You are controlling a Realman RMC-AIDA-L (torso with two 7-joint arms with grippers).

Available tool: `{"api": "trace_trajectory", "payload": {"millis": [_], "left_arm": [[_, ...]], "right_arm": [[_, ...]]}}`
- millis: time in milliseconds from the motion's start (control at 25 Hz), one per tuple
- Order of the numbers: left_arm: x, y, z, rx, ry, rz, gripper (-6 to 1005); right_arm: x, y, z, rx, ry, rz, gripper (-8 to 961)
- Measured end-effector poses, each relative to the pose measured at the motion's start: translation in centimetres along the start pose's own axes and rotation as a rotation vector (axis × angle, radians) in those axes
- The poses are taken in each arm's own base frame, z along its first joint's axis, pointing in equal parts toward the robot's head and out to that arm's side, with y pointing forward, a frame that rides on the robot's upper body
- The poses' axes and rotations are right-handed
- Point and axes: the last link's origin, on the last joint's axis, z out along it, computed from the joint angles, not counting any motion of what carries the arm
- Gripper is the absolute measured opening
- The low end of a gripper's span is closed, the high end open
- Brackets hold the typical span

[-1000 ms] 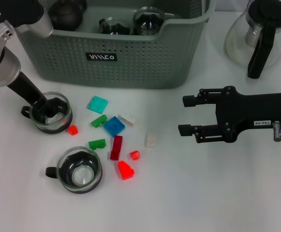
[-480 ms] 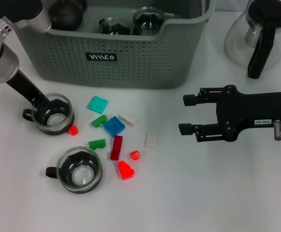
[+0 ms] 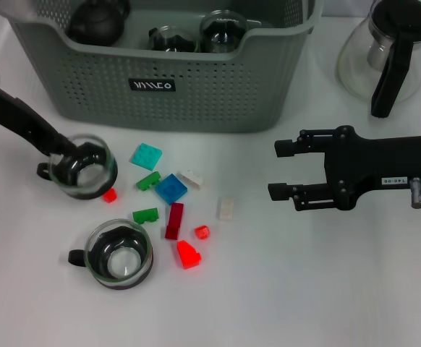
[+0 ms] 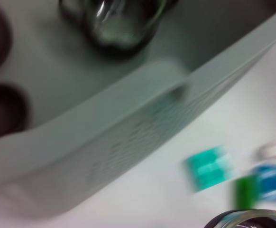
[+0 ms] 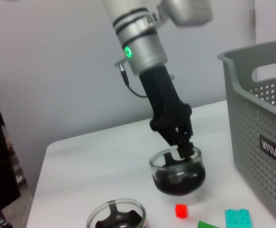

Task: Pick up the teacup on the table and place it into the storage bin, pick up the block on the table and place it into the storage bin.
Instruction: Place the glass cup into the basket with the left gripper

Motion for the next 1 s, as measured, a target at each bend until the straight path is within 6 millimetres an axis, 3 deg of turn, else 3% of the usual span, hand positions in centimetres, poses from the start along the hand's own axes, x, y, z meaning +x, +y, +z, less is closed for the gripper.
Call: {"api": "trace_trajectory", "payload": {"millis": [200, 360, 600, 800, 1000], "left_arm": [[-2.0, -1.0, -2.0, -0.245, 0.23, -0.046, 56], [-3.3, -1.6, -2.4, -0.353, 0.36, -0.081, 50], [-4.1, -0.6, -3.3, -0.489, 0.53, -0.069, 52], [-2.4, 0.0, -4.7, -0.577, 0.699, -0.107, 53], [2.2, -0.5, -6.7, -0.631, 0.86, -0.206, 54]], "right_arm": [[0.0, 0.0, 0.0, -0.002, -0.001, 0.0, 760], [0.0, 0.0, 0.0, -0.001, 0.0, 0.002, 760], [-0.1, 0.0, 0.0, -0.003, 0.0, 0.0, 760], [-0.2, 0.0, 0.0, -0.007, 0.003, -0.005, 760], [-0.2, 0.0, 0.1, -0.009, 0.002, -0.005, 760]]}}
